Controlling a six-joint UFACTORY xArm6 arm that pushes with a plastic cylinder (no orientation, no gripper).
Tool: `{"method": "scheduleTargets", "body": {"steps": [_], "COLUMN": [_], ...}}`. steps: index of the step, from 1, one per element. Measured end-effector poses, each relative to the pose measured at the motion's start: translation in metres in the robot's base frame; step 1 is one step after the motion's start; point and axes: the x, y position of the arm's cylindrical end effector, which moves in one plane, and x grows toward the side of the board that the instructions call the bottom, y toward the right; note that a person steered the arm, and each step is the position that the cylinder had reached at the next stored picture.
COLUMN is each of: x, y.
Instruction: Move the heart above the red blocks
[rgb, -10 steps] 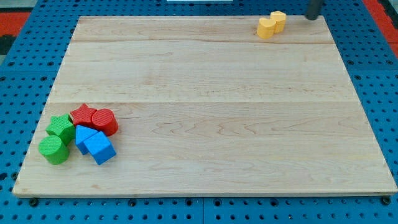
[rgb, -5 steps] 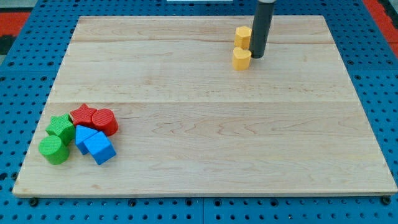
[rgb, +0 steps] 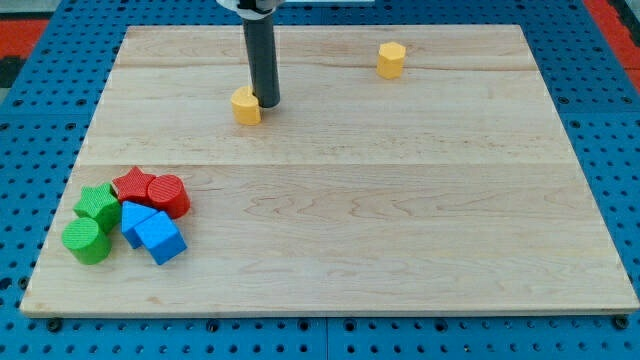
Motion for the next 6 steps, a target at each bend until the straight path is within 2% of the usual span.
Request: {"method": "scheduleTargets", "body": {"steps": [2,5,6], "x": [0.0,0.0,0.015], "y": [-0.054,-0.086,-0.097]}}
